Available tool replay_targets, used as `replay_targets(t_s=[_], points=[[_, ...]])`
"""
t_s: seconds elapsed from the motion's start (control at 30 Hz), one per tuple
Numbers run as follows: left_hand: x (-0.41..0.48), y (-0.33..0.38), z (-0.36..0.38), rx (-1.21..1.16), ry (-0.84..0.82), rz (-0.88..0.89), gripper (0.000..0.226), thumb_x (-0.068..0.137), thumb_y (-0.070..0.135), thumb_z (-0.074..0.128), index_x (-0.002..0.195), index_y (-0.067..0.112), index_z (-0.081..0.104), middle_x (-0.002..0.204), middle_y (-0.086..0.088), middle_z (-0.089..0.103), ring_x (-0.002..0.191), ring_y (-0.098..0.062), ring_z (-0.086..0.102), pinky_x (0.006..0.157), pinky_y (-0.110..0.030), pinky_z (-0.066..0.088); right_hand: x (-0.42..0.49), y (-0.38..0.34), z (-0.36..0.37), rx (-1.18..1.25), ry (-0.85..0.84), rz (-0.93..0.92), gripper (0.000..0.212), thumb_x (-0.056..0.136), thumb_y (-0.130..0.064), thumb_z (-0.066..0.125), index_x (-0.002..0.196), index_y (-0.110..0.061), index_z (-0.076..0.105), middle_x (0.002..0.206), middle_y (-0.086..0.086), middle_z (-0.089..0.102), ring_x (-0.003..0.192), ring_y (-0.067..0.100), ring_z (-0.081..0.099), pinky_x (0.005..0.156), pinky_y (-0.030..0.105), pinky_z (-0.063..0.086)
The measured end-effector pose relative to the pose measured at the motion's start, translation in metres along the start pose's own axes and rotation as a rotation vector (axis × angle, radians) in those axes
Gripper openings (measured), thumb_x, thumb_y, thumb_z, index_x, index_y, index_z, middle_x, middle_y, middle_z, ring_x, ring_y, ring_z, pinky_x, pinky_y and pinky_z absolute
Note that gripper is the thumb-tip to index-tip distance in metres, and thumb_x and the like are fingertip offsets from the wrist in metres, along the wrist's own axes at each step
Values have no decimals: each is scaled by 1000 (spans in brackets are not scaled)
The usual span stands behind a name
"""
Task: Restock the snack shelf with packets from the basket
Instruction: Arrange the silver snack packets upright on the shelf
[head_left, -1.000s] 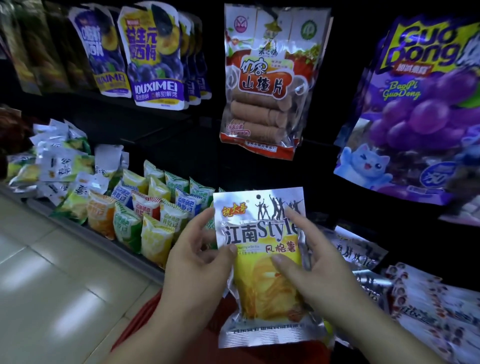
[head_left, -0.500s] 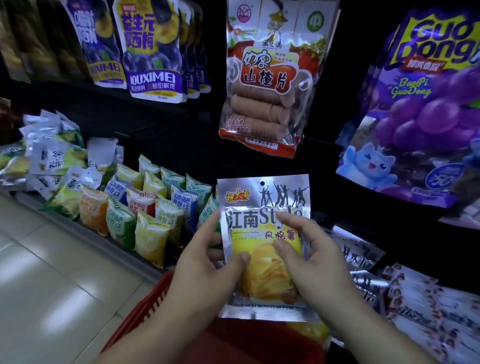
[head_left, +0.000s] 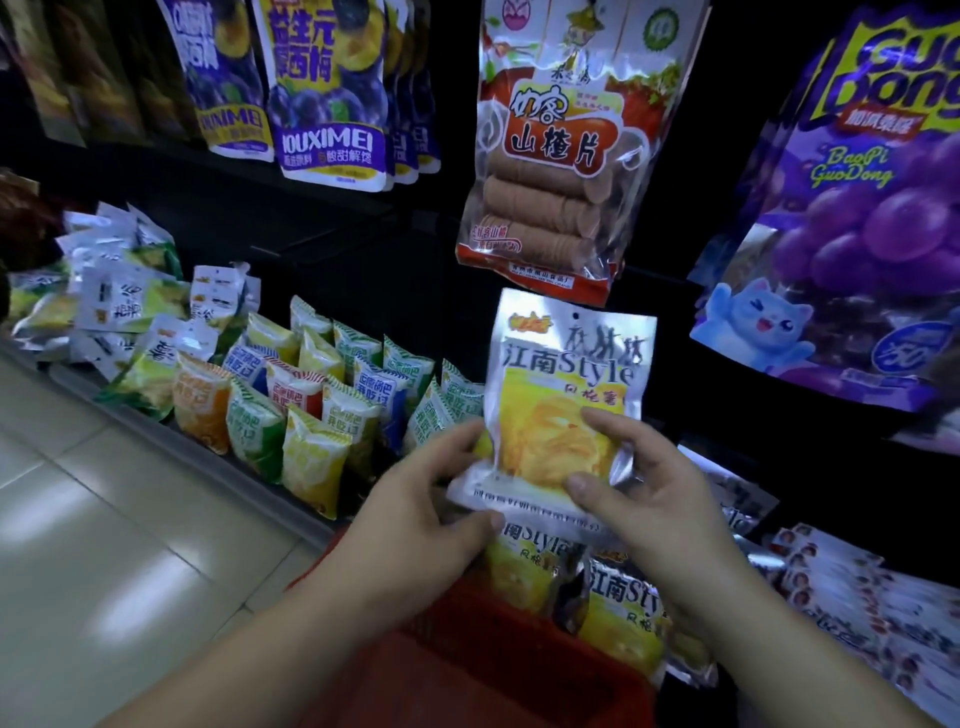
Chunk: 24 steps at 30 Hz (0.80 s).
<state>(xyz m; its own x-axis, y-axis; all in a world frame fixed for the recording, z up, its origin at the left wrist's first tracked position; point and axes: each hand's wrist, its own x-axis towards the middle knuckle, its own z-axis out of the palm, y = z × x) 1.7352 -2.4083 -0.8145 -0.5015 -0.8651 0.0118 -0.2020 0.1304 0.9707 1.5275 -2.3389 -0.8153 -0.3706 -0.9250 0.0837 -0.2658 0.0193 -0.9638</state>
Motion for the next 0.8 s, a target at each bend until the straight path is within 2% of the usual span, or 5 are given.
replay_targets(t_s=[0.17, 0.37, 0.47, 0.67, 0.8], points=[[-1, 1, -5, -151, 70, -90, 52, 98, -6, 58, 136, 29, 60, 95, -7, 77, 86, -32, 75, 82, -57, 60, 5, 2, -9, 262, -185, 10, 71, 79, -6, 86, 135, -40, 61, 154, -20, 45, 126, -4, 55, 84, 14, 54], [-3, 4, -10, -240, 55, -115, 51, 94, 31, 71, 138, 51, 54, 115, 13, 73, 103, -6, 72, 89, -37, 59, 2, 5, -12, 51, -222, -32, 80, 84, -5, 82, 135, -60, 54, 154, -30, 41, 145, 0, 38, 97, 11, 43], [-3, 0, -9, -167, 59, -58, 72, 92, 13, 74, 142, 57, 46, 124, 15, 66, 105, -1, 70, 77, -21, 58, -1, 2, -10, 18, -258, -34, 79, 86, -9, 82, 135, -63, 52, 152, -35, 41, 141, -10, 36, 89, 1, 41], [0, -8, -2, 9, 181, 21, 53, 94, 6, 71, 126, 47, 64, 119, 22, 65, 103, 7, 64, 75, -14, 56, -8, -5, 2, -266, -20, -56, 76, 85, -43, 79, 144, -64, 37, 161, -30, 19, 146, -4, 29, 104, 16, 41], [-13, -13, 28, 196, 168, 322, 41, 88, 1, 64, 107, 36, 75, 114, 23, 66, 101, -1, 68, 73, -23, 58, -13, -17, 18, 153, -188, 2, 56, 85, -47, 68, 134, -68, 49, 137, -39, 55, 134, -6, 50, 111, 34, 49]])
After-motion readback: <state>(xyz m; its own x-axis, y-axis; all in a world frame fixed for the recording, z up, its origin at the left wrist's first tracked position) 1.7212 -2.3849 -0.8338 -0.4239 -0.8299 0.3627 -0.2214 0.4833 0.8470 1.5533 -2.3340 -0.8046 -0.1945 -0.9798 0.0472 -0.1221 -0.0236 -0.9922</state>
